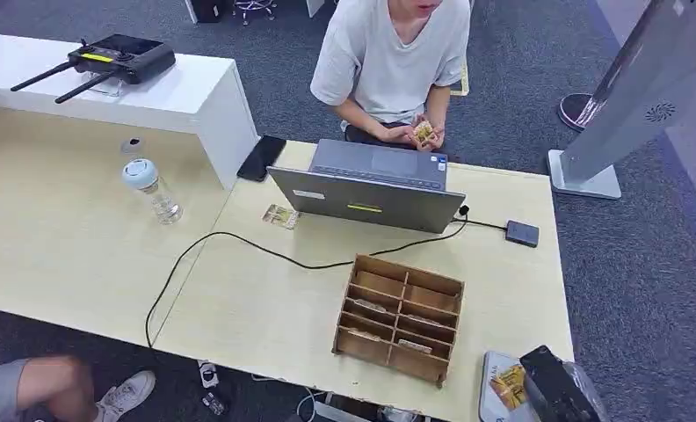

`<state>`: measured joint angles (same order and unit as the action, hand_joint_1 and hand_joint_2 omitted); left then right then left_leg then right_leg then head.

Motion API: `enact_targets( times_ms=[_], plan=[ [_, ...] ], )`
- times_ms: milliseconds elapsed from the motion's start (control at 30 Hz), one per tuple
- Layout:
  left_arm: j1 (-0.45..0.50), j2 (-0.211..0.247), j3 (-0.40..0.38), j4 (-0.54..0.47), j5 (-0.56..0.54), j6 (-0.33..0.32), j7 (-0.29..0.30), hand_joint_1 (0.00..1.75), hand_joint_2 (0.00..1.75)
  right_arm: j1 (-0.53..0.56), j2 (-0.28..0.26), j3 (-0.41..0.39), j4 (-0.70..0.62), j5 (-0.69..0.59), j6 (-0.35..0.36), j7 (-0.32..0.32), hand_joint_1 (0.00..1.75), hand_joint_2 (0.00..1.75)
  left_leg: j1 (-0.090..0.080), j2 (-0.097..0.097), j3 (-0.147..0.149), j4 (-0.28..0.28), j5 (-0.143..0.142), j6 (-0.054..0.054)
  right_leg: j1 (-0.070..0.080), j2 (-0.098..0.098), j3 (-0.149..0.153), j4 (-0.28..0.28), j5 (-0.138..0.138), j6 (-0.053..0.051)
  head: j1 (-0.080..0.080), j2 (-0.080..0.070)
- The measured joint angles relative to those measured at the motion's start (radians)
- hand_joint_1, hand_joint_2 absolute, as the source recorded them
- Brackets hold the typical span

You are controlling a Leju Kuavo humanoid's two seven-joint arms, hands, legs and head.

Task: Pass the card to the sensor for recognition and then transmit it.

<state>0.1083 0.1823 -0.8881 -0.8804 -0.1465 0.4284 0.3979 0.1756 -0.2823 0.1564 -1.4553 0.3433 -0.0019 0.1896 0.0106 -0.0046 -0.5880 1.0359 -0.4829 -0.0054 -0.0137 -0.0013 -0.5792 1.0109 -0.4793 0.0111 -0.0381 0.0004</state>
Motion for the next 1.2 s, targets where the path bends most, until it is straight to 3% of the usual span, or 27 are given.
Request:
enact_targets(
  times_ms=[333,633,833,1000,1200],
  plan=[
    [0.001,0.000,0.000,0.000,0.023,0.015,-0.020,0.00,0.00,0.016,-0.019,0.001,-0.039,-0.122,0.042,-0.112,1.75,1.75,0.000,0.000,-0.001,0.000,0.000,0.000,0.000,0.000,0.000,0.000,0.000,0.000,0.000,0.000],
    [0.001,0.002,0.000,0.001,0.060,0.034,-0.062,0.00,0.00,0.029,-0.052,0.001,-0.088,-0.270,0.126,-0.272,1.75,1.75,0.000,0.000,-0.001,0.000,0.000,0.000,0.000,0.000,-0.001,0.000,0.000,0.000,0.000,0.000],
    [0.001,0.010,-0.006,0.001,0.088,0.051,-0.087,0.00,0.00,0.020,-0.052,0.006,-0.122,-0.272,0.142,-0.385,1.75,1.75,0.000,0.000,-0.001,0.000,0.000,0.000,0.000,0.000,-0.001,0.000,0.000,0.000,0.000,0.000],
    [0.001,0.018,-0.025,0.001,0.109,0.064,-0.095,0.00,0.00,-0.004,-0.042,0.014,-0.141,-0.246,0.137,-0.425,1.75,1.75,0.000,0.000,-0.001,0.000,0.000,0.000,0.000,0.000,-0.001,0.000,0.000,0.000,0.000,0.000],
    [0.001,0.018,-0.026,0.001,0.110,0.065,-0.096,0.00,0.00,-0.006,-0.040,0.015,-0.142,-0.245,0.137,-0.426,1.75,1.75,0.000,0.000,-0.001,0.000,0.000,0.000,0.000,0.000,-0.001,0.000,0.000,0.000,0.000,0.000]
  ],
)
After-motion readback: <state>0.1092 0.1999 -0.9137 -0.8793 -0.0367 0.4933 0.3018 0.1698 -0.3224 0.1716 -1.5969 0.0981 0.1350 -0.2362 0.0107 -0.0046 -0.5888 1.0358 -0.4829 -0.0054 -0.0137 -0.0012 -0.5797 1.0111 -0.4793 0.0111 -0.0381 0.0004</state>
